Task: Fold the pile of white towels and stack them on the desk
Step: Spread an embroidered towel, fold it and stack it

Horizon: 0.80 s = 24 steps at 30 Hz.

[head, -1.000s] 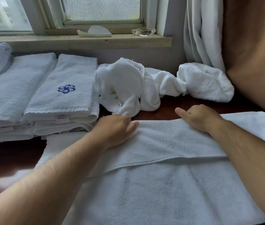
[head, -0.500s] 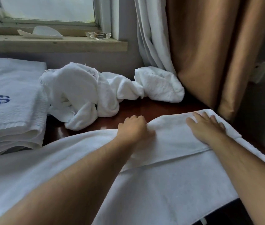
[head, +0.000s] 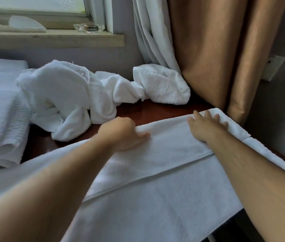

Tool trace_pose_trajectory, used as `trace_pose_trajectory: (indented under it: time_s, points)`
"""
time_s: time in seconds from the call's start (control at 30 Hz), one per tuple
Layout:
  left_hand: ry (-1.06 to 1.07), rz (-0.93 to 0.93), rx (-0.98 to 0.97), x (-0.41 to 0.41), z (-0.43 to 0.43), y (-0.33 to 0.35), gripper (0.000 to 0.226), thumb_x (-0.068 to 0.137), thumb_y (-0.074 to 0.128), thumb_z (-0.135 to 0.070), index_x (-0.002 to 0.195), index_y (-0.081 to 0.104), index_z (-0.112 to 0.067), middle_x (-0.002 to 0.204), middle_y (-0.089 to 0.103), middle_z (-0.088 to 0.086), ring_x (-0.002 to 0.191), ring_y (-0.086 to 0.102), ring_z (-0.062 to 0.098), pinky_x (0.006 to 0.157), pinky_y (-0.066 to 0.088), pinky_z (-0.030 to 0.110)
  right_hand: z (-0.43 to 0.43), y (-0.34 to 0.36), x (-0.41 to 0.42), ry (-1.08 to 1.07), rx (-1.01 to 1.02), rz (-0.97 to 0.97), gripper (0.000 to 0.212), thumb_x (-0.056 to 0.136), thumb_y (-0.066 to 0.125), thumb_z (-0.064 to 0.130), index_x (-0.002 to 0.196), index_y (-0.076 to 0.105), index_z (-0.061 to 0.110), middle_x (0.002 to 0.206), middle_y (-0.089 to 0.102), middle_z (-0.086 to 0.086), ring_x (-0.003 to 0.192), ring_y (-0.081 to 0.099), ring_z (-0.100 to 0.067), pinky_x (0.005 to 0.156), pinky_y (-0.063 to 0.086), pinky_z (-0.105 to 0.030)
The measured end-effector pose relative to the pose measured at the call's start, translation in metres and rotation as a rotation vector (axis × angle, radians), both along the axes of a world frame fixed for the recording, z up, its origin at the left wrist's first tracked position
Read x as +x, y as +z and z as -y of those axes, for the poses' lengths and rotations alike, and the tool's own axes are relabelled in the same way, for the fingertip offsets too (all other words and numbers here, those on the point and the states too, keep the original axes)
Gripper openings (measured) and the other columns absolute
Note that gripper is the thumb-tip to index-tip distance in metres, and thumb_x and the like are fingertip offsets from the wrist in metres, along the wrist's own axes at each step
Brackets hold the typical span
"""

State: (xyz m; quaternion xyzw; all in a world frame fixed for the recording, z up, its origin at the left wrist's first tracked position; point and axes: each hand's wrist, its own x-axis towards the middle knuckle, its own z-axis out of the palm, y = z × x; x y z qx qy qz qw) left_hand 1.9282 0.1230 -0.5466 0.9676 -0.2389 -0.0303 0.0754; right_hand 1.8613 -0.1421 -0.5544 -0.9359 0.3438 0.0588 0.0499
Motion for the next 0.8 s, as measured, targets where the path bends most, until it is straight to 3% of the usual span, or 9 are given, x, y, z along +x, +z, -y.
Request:
trace_pose_trajectory:
  time_s: [0.07, 0.13, 0.23, 0.37, 0.47, 0.6, 0.67, 0.73, 0.8]
  points:
    - [0.002, -0.102, 0.141, 0.006, -0.025, 0.013, 0.072, 0.072, 0.049, -0.089, 0.101, 0.066, -0.025, 0.094, 0.062, -0.008, 0.09, 0.058, 0.019, 0.071, 0.046, 0.033, -0.027, 0.008, 0.0, 0.024, -0.055, 0.047, 0.052, 0.103, 0.027, 0.042, 0.15, 0.04, 0.022, 0.159, 0.033, -0.011, 0.145, 0.027, -0.038, 0.117, 0.022, -0.057]
    - [0.001, -0.166, 0.214, 0.007, -0.054, 0.023, 0.064, 0.072, 0.056, -0.086, 0.091, 0.061, -0.024, 0.092, 0.059, -0.009, 0.086, 0.056, 0.016, 0.071, 0.042, 0.033, -0.075, 0.007, -0.002, 0.212, 0.022, 0.166, 0.052, 0.102, 0.033, 0.045, 0.145, 0.046, 0.018, 0.155, 0.038, -0.009, 0.144, 0.03, -0.035, 0.116, 0.026, -0.052]
    - [0.008, -0.244, 0.231, -0.003, -0.098, 0.034, 0.05, 0.074, 0.065, -0.078, 0.08, 0.06, -0.028, 0.085, 0.062, -0.011, 0.078, 0.056, 0.009, 0.066, 0.041, 0.03, -0.162, -0.001, -0.01, 0.519, 0.222, 0.24, 0.06, 0.101, 0.034, 0.054, 0.154, 0.036, 0.024, 0.165, 0.025, -0.004, 0.154, 0.015, -0.032, 0.121, 0.017, -0.051]
    - [0.084, -0.287, 0.385, -0.024, -0.139, 0.045, 0.049, 0.074, 0.067, -0.074, 0.096, 0.066, -0.03, 0.084, 0.065, -0.008, 0.076, 0.061, 0.01, 0.06, 0.041, 0.027, -0.218, -0.009, -0.017, 0.7, 0.233, 0.156, 0.068, 0.101, 0.029, 0.061, 0.161, 0.016, 0.031, 0.171, 0.004, -0.001, 0.156, -0.002, -0.029, 0.123, 0.002, -0.053]
    - [0.116, -0.162, 0.379, -0.034, -0.163, 0.048, 0.057, 0.074, 0.066, -0.076, 0.103, 0.069, -0.027, 0.088, 0.066, -0.005, 0.081, 0.063, 0.016, 0.065, 0.046, 0.029, -0.218, -0.016, -0.025, 0.71, 0.161, 0.14, 0.076, 0.098, 0.028, 0.064, 0.162, 0.003, 0.032, 0.171, -0.005, -0.002, 0.156, -0.008, -0.026, 0.124, -0.002, -0.05]
    - [0.127, 0.179, 0.152, -0.042, -0.189, 0.051, 0.041, 0.078, 0.07, -0.065, 0.083, 0.063, -0.025, 0.086, 0.062, -0.004, 0.081, 0.057, 0.022, 0.063, 0.044, 0.033, -0.211, -0.018, -0.033, 0.688, 0.144, 0.139, 0.086, 0.095, 0.029, 0.07, 0.161, -0.008, 0.03, 0.17, -0.009, -0.005, 0.156, -0.008, -0.025, 0.125, -0.001, -0.047]
    - [0.121, 0.149, 0.143, -0.047, -0.195, 0.045, 0.041, 0.083, 0.066, -0.063, 0.079, 0.058, -0.024, 0.084, 0.058, -0.004, 0.081, 0.054, 0.023, 0.063, 0.042, 0.034, -0.211, -0.015, -0.037, 0.655, 0.119, 0.161, 0.086, 0.095, 0.033, 0.068, 0.162, 0.0, 0.026, 0.17, -0.002, -0.007, 0.157, -0.002, -0.028, 0.126, 0.005, -0.046]
    - [0.136, 0.025, 0.153, -0.053, -0.198, 0.03, 0.046, 0.084, 0.061, -0.068, 0.093, 0.054, -0.024, 0.091, 0.056, -0.003, 0.088, 0.054, 0.022, 0.071, 0.046, 0.036, -0.216, -0.013, -0.042, 0.634, 0.014, 0.278, 0.076, 0.096, 0.042, 0.06, 0.158, 0.027, 0.018, 0.165, 0.022, -0.012, 0.151, 0.02, -0.032, 0.121, 0.021, -0.043]
    - [0.187, 0.021, 0.163, -0.058, -0.202, 0.014, 0.059, 0.082, 0.056, -0.076, 0.109, 0.05, -0.023, 0.105, 0.06, 0.0, 0.1, 0.059, 0.026, 0.076, 0.046, 0.037, -0.228, -0.01, -0.047, 0.67, -0.051, 0.46, 0.054, 0.096, 0.049, 0.05, 0.136, 0.056, 0.015, 0.144, 0.051, -0.009, 0.133, 0.044, -0.03, 0.107, 0.034, -0.04]
